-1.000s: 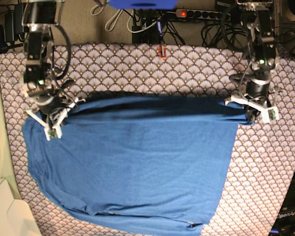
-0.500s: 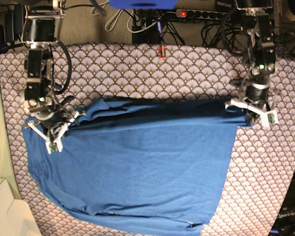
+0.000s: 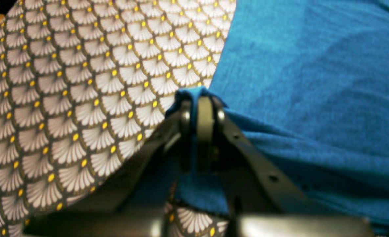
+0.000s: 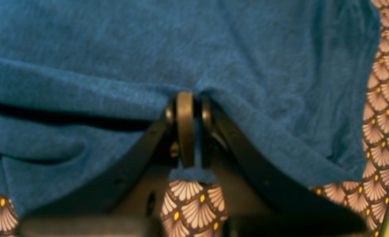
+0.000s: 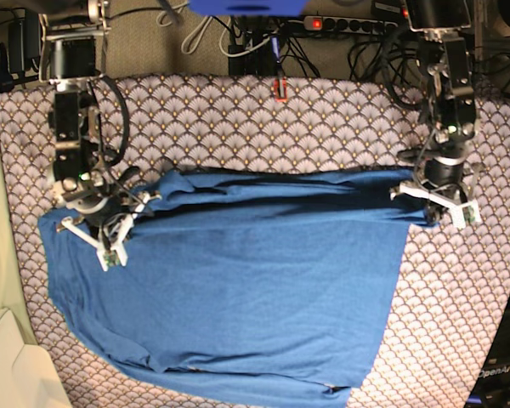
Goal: Fold the T-shirt properly
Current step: 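Pull the gripped shirt edge toward the robot with both grippers, then release the shirt edge and reposition both grippers along it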
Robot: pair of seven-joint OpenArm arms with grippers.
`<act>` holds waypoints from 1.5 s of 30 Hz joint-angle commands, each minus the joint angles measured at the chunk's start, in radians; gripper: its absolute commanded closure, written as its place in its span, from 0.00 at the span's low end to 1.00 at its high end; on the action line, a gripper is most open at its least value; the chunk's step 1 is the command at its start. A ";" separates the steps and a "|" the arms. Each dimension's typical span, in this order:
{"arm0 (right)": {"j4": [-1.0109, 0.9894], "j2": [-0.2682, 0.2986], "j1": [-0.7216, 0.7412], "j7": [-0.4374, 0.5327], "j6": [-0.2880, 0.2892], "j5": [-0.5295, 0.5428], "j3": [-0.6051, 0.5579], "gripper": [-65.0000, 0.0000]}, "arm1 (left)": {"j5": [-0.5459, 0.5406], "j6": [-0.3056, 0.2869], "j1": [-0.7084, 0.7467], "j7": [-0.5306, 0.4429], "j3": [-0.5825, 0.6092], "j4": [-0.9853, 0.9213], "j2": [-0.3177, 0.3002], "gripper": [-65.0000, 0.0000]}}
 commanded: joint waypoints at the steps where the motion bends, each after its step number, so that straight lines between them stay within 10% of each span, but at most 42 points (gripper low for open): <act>1: 0.015 0.010 0.023 0.021 0.000 0.004 0.004 1.00 | 0.002 0.000 -0.015 -0.026 -0.002 0.016 -0.010 0.99; 36: -0.019 0.050 0.034 0.021 0.000 0.004 0.050 1.00 | -0.001 0.001 -0.044 -0.026 0.094 -0.033 -0.003 0.98; 45: -0.019 0.047 0.016 0.021 0.000 0.004 0.049 1.00 | 0.001 0.004 -0.079 -0.026 0.094 -0.078 -0.003 0.73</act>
